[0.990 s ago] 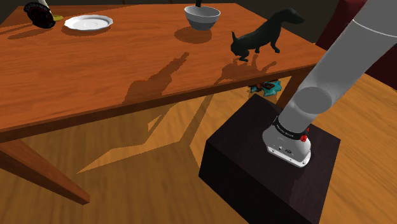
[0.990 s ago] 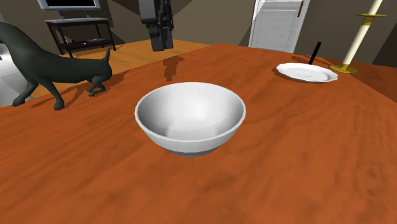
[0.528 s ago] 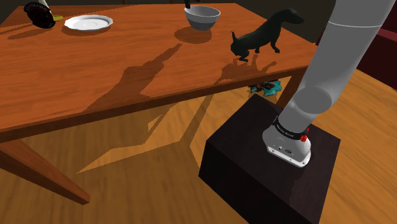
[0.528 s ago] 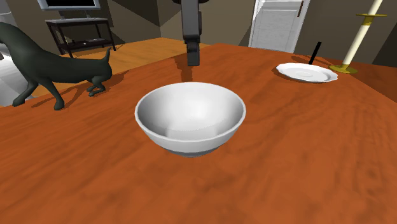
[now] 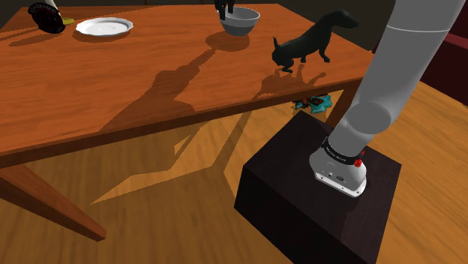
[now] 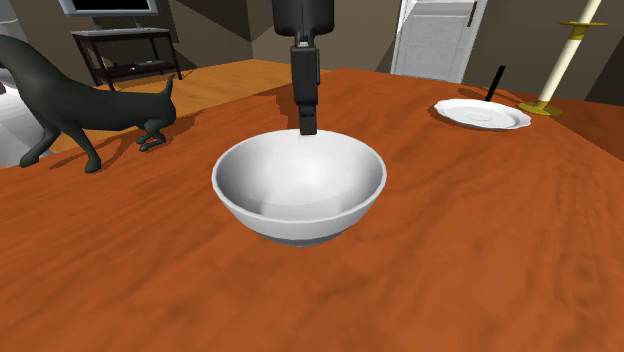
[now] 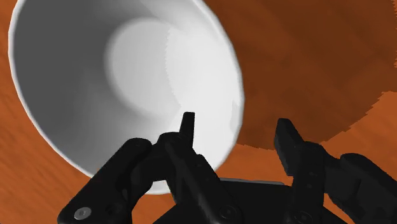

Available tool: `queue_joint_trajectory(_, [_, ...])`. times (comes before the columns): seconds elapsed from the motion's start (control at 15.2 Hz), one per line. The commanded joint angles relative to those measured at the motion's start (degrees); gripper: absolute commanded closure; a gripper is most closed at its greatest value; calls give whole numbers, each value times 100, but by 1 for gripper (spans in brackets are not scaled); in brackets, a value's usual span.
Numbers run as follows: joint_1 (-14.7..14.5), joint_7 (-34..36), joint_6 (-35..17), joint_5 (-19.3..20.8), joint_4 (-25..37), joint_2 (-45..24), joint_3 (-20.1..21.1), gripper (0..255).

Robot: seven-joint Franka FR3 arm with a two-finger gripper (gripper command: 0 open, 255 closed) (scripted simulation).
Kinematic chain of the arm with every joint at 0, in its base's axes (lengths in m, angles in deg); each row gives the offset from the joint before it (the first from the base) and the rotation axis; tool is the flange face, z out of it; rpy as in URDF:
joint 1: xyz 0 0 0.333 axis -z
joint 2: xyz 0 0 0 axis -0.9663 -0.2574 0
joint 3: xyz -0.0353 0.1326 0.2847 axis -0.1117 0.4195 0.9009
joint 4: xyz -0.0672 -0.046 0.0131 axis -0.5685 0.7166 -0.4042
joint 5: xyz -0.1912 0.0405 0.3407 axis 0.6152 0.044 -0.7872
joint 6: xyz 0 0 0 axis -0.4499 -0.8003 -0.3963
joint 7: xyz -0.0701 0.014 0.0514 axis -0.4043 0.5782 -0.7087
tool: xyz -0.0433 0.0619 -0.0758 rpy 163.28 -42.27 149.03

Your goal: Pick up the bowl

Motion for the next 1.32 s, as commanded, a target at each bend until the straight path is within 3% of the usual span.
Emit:
queue_joint_trajectory(0.0, [-3,7,-14,1,-14,1,2,255])
queue_joint_trajectory(0.53, [0,4,-22,1,-20,0,0,255])
queue_joint_trajectory(1.25, [-24,-133,882,-16,1062,-169,7,255])
